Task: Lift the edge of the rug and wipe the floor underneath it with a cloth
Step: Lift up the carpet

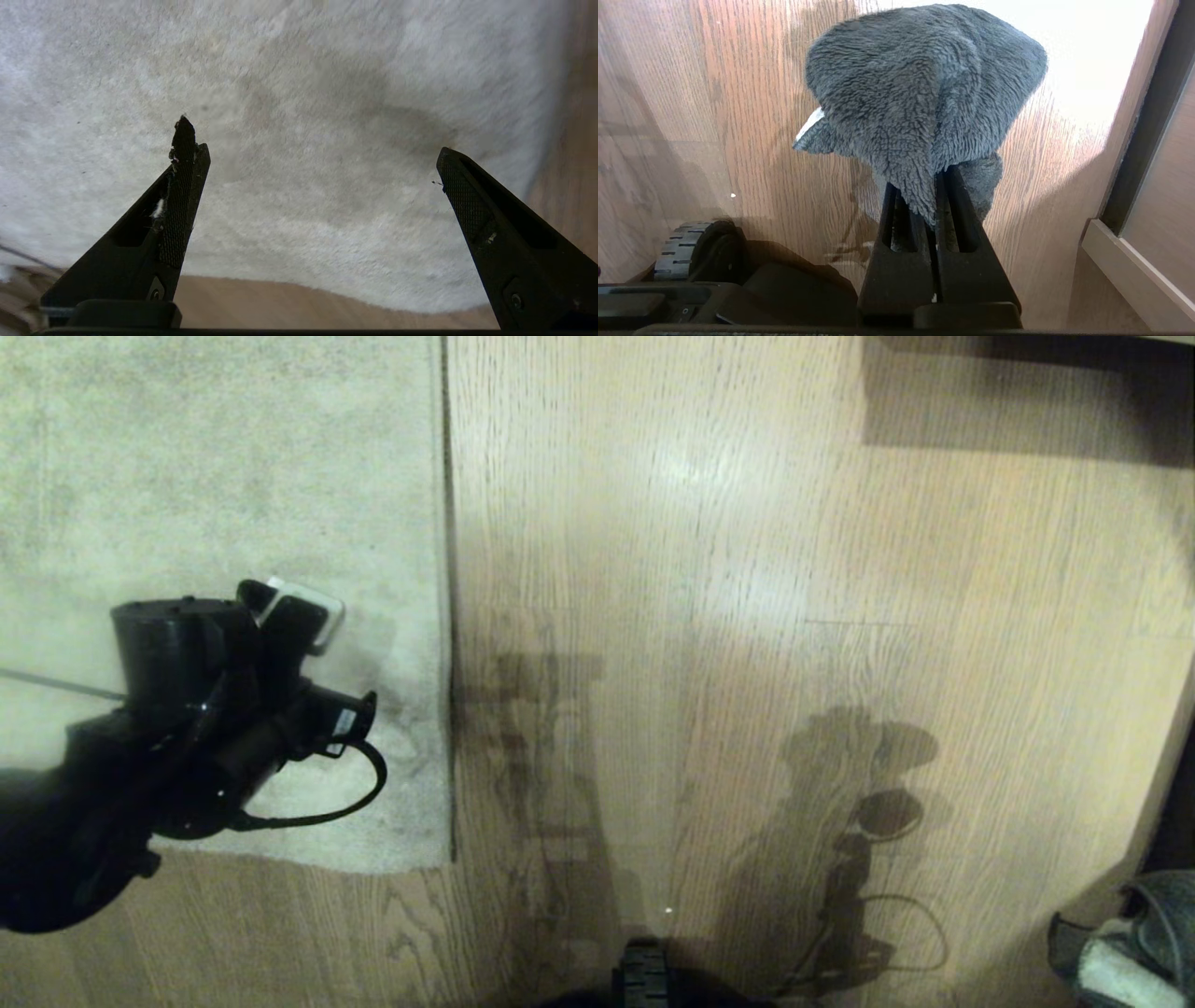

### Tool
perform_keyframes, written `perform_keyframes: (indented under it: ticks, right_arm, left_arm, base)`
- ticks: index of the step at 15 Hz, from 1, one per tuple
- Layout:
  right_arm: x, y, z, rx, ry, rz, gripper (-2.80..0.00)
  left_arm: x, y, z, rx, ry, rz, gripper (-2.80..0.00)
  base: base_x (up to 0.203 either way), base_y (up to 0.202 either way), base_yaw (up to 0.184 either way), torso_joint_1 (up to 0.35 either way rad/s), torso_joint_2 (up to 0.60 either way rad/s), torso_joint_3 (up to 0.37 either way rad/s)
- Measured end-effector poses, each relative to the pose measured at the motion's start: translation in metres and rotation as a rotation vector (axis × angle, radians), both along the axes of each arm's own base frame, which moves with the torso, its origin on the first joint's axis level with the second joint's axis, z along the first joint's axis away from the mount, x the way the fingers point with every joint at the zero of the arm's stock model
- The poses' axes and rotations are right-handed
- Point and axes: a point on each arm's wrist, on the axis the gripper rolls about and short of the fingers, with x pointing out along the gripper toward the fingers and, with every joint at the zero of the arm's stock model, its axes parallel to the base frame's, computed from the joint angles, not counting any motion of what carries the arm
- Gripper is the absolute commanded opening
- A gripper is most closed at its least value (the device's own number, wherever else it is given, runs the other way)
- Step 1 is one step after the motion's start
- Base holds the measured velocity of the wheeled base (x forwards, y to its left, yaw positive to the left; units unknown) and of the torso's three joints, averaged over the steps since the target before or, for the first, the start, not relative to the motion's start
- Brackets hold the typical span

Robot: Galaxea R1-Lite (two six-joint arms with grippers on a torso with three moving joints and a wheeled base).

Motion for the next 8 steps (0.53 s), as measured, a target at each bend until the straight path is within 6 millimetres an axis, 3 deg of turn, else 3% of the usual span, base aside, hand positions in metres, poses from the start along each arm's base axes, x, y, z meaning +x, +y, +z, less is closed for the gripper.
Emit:
perform_keyframes:
  ticks: [8]
  right_arm:
    - [0.000,0.000,0.000,0.000,0.000,-0.001,-2.80]
  left_arm:
    - [0.028,-0.038,-0.014,-0.062,0.020,-0.076,0.00]
  base:
    - [0.000,0.000,0.000,0.000,0.00,0.000]
